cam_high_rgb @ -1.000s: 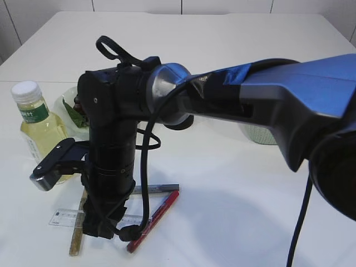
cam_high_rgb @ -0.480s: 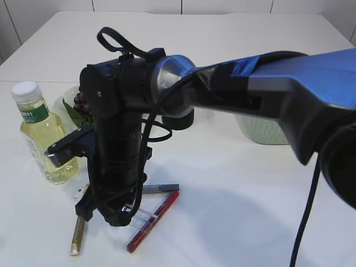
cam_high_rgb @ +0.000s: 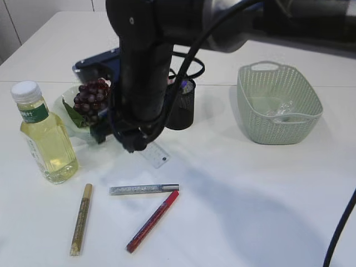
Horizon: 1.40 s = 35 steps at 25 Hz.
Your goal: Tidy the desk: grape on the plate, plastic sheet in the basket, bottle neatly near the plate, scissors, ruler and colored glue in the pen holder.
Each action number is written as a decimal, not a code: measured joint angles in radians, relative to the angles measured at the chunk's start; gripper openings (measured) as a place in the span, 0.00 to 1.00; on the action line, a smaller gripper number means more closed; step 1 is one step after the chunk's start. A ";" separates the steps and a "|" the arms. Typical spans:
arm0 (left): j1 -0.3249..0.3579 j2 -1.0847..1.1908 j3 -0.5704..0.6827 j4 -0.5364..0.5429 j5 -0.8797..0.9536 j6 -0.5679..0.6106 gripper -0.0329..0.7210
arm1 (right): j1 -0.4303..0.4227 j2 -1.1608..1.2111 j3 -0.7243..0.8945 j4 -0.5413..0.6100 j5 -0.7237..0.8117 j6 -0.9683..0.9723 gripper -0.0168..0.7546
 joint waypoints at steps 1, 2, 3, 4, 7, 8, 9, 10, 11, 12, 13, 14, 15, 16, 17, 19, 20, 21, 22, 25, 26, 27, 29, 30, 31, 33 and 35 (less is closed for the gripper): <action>0.000 0.000 0.000 0.000 0.000 0.000 0.55 | 0.000 -0.018 0.000 -0.026 -0.018 0.011 0.40; 0.000 0.000 0.000 0.000 0.000 0.000 0.55 | 0.000 -0.036 0.000 -0.042 -0.041 0.014 0.40; 0.000 0.000 0.000 0.000 0.000 0.000 0.55 | 0.000 -0.051 0.000 -0.051 -0.067 0.016 0.40; 0.000 0.000 0.000 0.000 0.000 0.000 0.55 | 0.000 -0.068 0.000 -0.055 -0.091 0.019 0.40; 0.000 0.000 0.000 0.000 0.000 0.000 0.55 | 0.000 -0.116 0.040 -0.061 -0.204 0.011 0.40; 0.000 0.000 0.000 0.000 0.000 0.000 0.55 | 0.000 -0.133 0.059 -0.063 -0.240 0.002 0.40; 0.000 0.000 0.000 0.000 0.000 0.000 0.55 | 0.000 -0.149 0.088 -0.064 -0.286 -0.005 0.40; 0.000 0.000 0.000 0.000 0.000 0.000 0.55 | 0.000 -0.169 0.122 -0.065 -0.333 -0.017 0.40; 0.000 0.000 0.000 0.000 0.000 0.000 0.55 | 0.000 -0.191 0.155 -0.065 -0.374 -0.029 0.40; 0.000 0.000 0.000 0.000 0.000 0.000 0.55 | 0.000 -0.214 0.199 -0.068 -0.426 -0.039 0.40; 0.000 0.000 0.000 0.000 0.000 0.000 0.55 | 0.000 -0.236 0.247 -0.070 -0.485 -0.047 0.40; 0.000 0.000 0.000 0.000 0.000 0.000 0.55 | 0.000 -0.264 0.298 -0.075 -0.549 -0.052 0.40; 0.000 0.000 0.000 0.000 0.000 0.000 0.55 | 0.000 -0.293 0.341 -0.089 -0.604 -0.056 0.40; 0.000 0.000 0.000 0.000 0.000 0.000 0.55 | 0.000 -0.319 0.391 -0.103 -0.674 -0.058 0.40; 0.000 0.000 0.000 0.000 0.000 0.000 0.55 | -0.002 -0.351 0.440 -0.122 -0.743 -0.058 0.40; 0.000 0.000 0.000 0.000 0.000 0.000 0.55 | -0.014 -0.408 0.520 -0.150 -0.863 -0.062 0.40; 0.000 0.000 0.000 0.000 0.000 0.000 0.55 | -0.025 -0.427 0.556 -0.155 -0.920 -0.064 0.40; 0.000 0.000 0.000 0.000 0.000 0.000 0.55 | -0.045 -0.444 0.582 -0.160 -0.964 -0.064 0.40; 0.000 0.000 0.000 0.000 0.000 0.000 0.55 | -0.065 -0.453 0.598 -0.161 -0.991 -0.064 0.40; 0.000 0.000 0.000 0.000 0.000 0.000 0.55 | -0.150 -0.457 0.615 -0.162 -1.051 -0.064 0.40; 0.000 0.000 0.000 0.000 0.000 0.000 0.55 | -0.172 -0.457 0.618 -0.162 -1.078 -0.064 0.40; 0.000 0.000 0.000 0.000 0.000 0.000 0.55 | -0.197 -0.457 0.620 -0.164 -1.113 -0.064 0.40; 0.000 0.000 0.000 0.000 0.000 0.000 0.55 | -0.237 -0.455 0.620 -0.165 -1.197 -0.064 0.40; 0.000 0.000 0.000 0.000 0.000 0.000 0.55 | -0.254 -0.451 0.620 -0.165 -1.241 -0.064 0.40; 0.000 0.000 0.000 0.000 -0.005 0.000 0.55 | -0.267 -0.441 0.620 -0.165 -1.281 -0.064 0.40; 0.000 0.000 0.000 0.002 -0.017 0.000 0.55 | -0.280 -0.414 0.620 -0.165 -1.355 -0.064 0.40; 0.000 0.000 0.000 0.004 -0.021 0.000 0.55 | -0.282 -0.378 0.620 -0.165 -1.443 -0.064 0.40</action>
